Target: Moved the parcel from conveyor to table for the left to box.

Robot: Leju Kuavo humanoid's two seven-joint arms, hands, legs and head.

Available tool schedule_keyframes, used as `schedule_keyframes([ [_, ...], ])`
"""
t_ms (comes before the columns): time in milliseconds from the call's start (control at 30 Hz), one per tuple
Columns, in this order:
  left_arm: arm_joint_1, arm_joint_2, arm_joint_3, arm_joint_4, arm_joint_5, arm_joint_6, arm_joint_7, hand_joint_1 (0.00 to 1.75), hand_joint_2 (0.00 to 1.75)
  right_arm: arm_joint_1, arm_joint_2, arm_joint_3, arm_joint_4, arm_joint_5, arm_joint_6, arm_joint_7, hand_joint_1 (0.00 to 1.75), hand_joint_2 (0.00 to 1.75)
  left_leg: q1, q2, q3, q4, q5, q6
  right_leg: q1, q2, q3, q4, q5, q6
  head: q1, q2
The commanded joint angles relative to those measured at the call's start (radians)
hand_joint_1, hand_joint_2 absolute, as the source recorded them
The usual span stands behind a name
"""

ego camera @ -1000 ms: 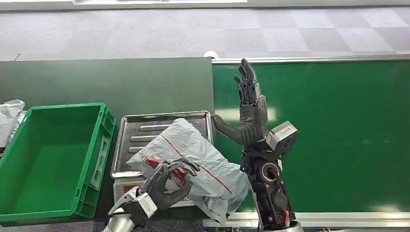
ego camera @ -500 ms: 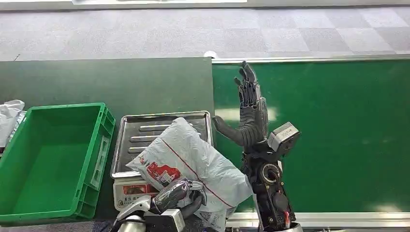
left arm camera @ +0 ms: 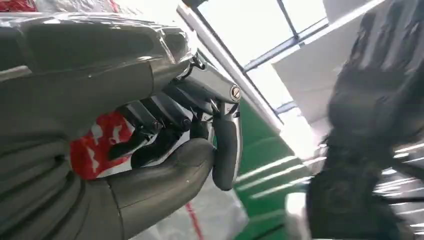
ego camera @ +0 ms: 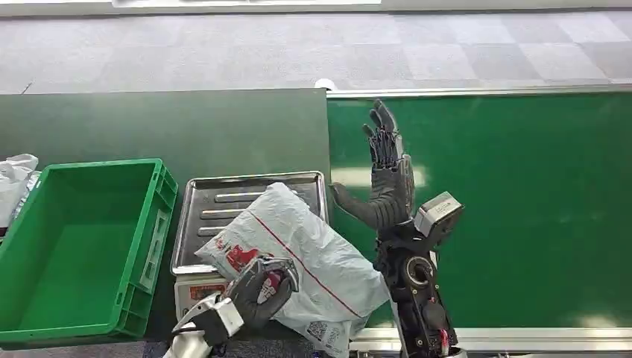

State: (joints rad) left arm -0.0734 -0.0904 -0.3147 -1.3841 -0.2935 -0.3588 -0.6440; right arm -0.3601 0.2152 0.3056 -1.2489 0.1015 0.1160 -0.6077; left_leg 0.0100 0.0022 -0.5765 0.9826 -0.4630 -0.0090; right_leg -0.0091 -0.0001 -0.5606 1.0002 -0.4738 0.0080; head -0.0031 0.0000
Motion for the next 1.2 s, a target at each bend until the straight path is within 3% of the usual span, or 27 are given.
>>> schedule_keyframes([
  [33, 0.066, -0.016, 0.12, -0.139, 0.215, -0.124, -0.05, 1.75, 1.75, -0.031, -0.014, 0.009, 0.064, -0.008, 0.007, -0.001, 0.0, 1.75, 0.0, 0.002, 0.001, -0.001, -0.001, 0.0, 0.0, 0.002, 0.001, -0.001, 0.0, 0.0, 0.0, 0.0],
  [433, 0.071, -0.029, 0.134, -0.143, 0.231, -0.112, -0.044, 1.75, 1.75, -0.03, -0.011, 0.009, 0.066, -0.008, 0.009, -0.004, 0.0, 1.75, 0.0, 0.001, 0.002, -0.001, 0.0, 0.0, 0.001, 0.001, 0.002, -0.002, 0.0, 0.0, 0.0, 0.0],
  [467, 0.069, -0.024, 0.127, -0.139, 0.218, -0.11, -0.032, 1.34, 1.75, -0.031, -0.01, 0.011, 0.069, -0.007, 0.01, -0.004, 0.0, 1.75, 0.0, 0.001, 0.002, -0.001, 0.0, 0.0, 0.0, 0.001, 0.002, -0.001, 0.0, 0.0, 0.0, 0.0],
  [500, 0.069, -0.017, 0.114, -0.138, 0.173, -0.085, -0.013, 0.0, 1.75, -0.032, -0.009, 0.012, 0.073, -0.006, 0.011, -0.005, 0.0, 1.75, 0.0, 0.001, 0.002, -0.002, 0.0, 0.0, 0.0, 0.001, 0.002, -0.002, 0.0, 0.0, 0.0, 0.0],
  [700, 0.039, -0.022, 0.036, -0.058, -0.154, 0.184, 0.124, 0.0, 1.75, -0.023, -0.007, 0.009, 0.06, -0.001, 0.013, -0.003, 0.0, 1.75, 0.0, -0.001, 0.002, -0.002, 0.001, 0.0, 0.0, -0.001, 0.003, -0.002, 0.001, 0.0, 0.0, 0.0],
  [867, 0.011, -0.042, 0.032, -0.001, -0.231, 0.364, 0.165, 0.0, 1.75, -0.014, -0.002, -0.002, 0.041, 0.01, 0.011, 0.01, 0.0, 1.75, 0.0, -0.002, 0.002, -0.002, 0.001, 0.0, 0.0, -0.002, 0.003, -0.002, 0.0, 0.0, 0.0, 0.0],
  [1200, -0.013, -0.042, 0.005, 0.041, -0.275, 0.494, 0.209, 0.0, 1.75, -0.004, -0.011, -0.012, 0.04, 0.011, 0.003, 0.011, 0.0, 1.75, 0.0, -0.002, 0.002, -0.002, 0.001, 0.0, 0.0, -0.002, 0.003, -0.002, 0.0, 0.0, 0.0, 0.0],
])
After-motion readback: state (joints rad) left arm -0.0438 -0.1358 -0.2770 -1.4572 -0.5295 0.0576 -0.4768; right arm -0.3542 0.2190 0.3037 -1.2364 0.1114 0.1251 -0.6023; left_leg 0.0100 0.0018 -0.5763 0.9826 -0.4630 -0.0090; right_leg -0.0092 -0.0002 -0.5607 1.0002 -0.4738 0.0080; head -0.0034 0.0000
